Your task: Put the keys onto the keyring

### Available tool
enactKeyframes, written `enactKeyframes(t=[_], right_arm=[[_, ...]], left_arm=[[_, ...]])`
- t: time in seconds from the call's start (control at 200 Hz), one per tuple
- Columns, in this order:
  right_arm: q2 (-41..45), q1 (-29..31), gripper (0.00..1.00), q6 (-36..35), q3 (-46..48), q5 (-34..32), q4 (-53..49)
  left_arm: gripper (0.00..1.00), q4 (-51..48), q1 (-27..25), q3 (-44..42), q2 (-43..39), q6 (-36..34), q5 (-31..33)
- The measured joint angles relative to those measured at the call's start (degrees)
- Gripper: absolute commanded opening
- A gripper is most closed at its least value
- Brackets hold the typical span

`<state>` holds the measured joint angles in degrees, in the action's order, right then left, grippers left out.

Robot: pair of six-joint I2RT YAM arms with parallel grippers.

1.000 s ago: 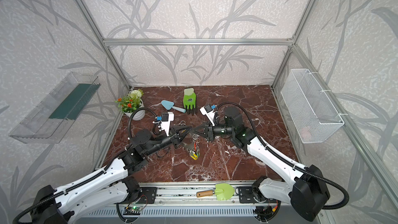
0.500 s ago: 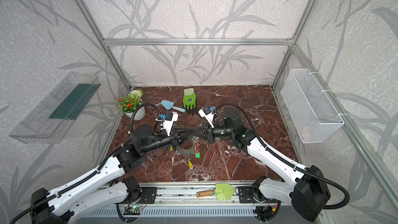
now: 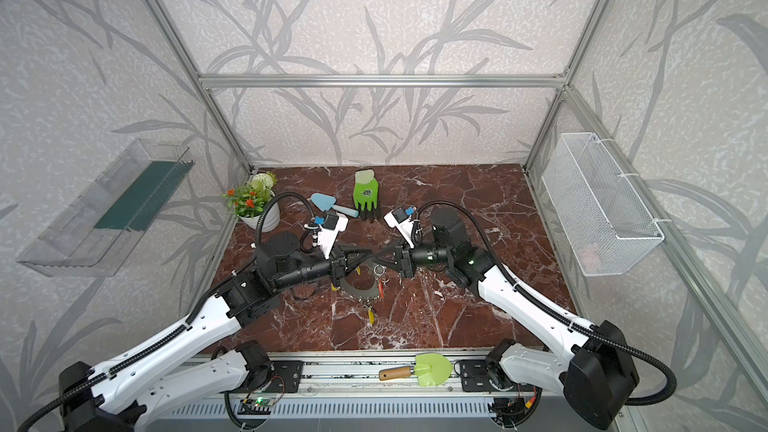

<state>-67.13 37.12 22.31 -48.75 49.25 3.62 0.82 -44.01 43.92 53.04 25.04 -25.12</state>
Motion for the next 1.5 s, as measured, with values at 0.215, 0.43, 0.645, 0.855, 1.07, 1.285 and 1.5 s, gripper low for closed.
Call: enactKeyframes(t=[0.215,0.43,0.645,0.855,1.07,1.285,1.5], right_arm=[[0.0,0.0,0.0,-0.31,0.02,-0.87,-0.96],[0.09,-0.07,0.0,-0.79,0.07,-1.22,-2.21],[0.11,-0.07,0.0,-0.87,0.07,-1.31,-2.86],[0.48,-0.04,0.0,-0.92,0.07,-2.23,-2.95],[1.44,0.0,0.22,-0.87,0.07,-2.19,-2.12],[1.97,0.09,0.33,-0.87,0.07,-1.55,-0.87],[2.03,0.11,0.34,-0.74,0.07,-0.72,1.25]], left_arm=[[0.09,-0.92,-0.02,0.9,1.51,-0.22,-1.84],[0.01,-2.23,0.26,1.57,2.25,-1.11,-2.54],[0.0,-3.45,0.37,2.12,2.71,-1.55,-2.38],[0.0,-3.04,0.26,2.03,2.49,-1.7,-0.74],[0.0,4.76,0.02,-2.16,0.72,1.18,0.68],[0.0,11.34,-0.15,-5.31,0.17,3.45,1.88],[0.0,15.02,-0.35,-7.08,-1.22,4.24,3.52]])
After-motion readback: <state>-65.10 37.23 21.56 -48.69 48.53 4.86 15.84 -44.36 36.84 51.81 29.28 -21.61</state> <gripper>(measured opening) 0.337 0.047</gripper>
